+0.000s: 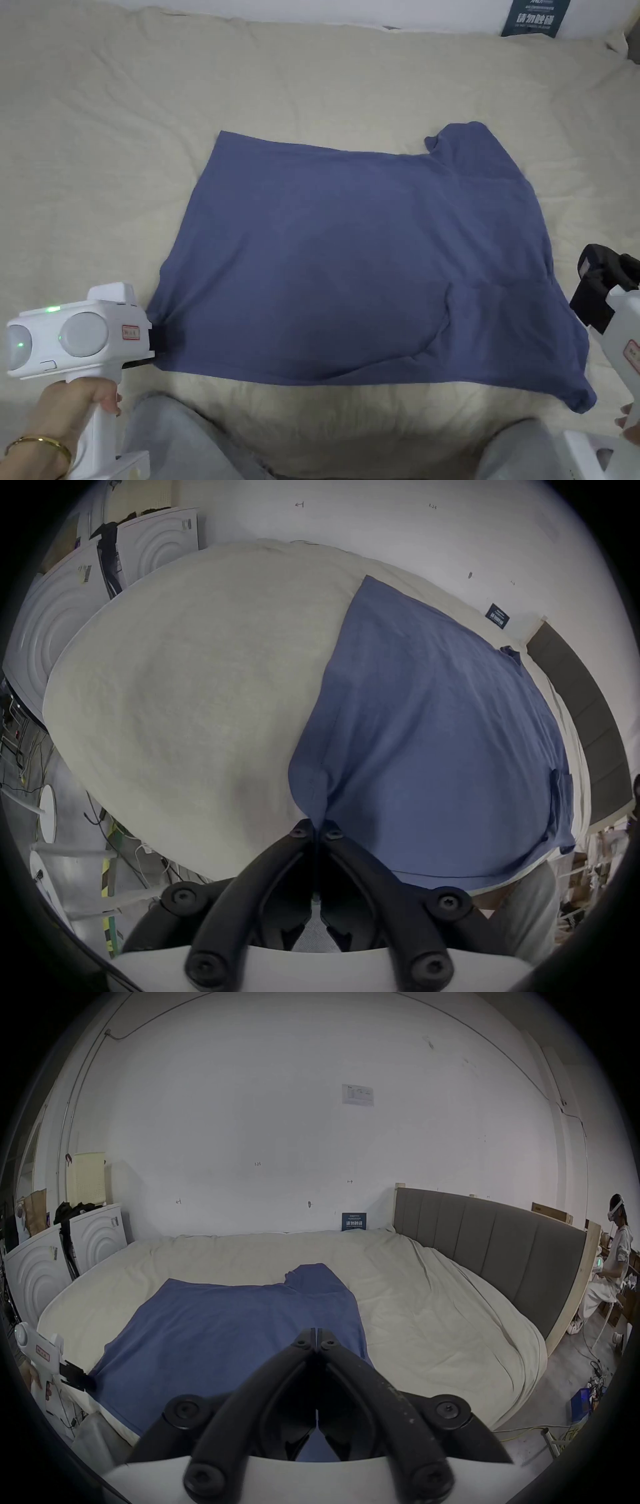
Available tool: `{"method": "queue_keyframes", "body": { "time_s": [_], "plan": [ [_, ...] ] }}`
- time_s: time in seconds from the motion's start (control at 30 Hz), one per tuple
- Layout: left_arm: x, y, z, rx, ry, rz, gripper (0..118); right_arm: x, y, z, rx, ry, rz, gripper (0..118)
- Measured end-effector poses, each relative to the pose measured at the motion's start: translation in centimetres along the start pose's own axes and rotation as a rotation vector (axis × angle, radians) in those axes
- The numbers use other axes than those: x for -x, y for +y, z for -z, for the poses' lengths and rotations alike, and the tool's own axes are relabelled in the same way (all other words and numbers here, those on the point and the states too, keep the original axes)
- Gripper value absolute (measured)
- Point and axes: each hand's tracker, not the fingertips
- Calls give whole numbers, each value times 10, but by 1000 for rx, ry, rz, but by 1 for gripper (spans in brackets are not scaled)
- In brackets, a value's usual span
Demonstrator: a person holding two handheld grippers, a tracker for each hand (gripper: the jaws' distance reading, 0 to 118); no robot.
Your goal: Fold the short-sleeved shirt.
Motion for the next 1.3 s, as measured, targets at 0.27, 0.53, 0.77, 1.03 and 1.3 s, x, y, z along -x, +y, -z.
{"method": "queue_keyframes", "body": {
  "time_s": [0.27,0.53,0.77,1.03,1.3],
  "plan": [
    [-14,2,-48,-155,-1,51,2,-21,-8,6,167,-7,16,7],
    [-31,1,-73,-244,33,124,2,-63,-67,52,517,-48,42,116],
    [-37,-3,-72,-236,51,149,2,-82,-125,79,710,-96,108,91],
    [-30,4,-70,-210,28,83,2,-92,-101,64,622,-17,229,4],
    [-13,50,-87,-209,-124,-146,2,-107,-8,60,525,80,257,3]
  ]
}}
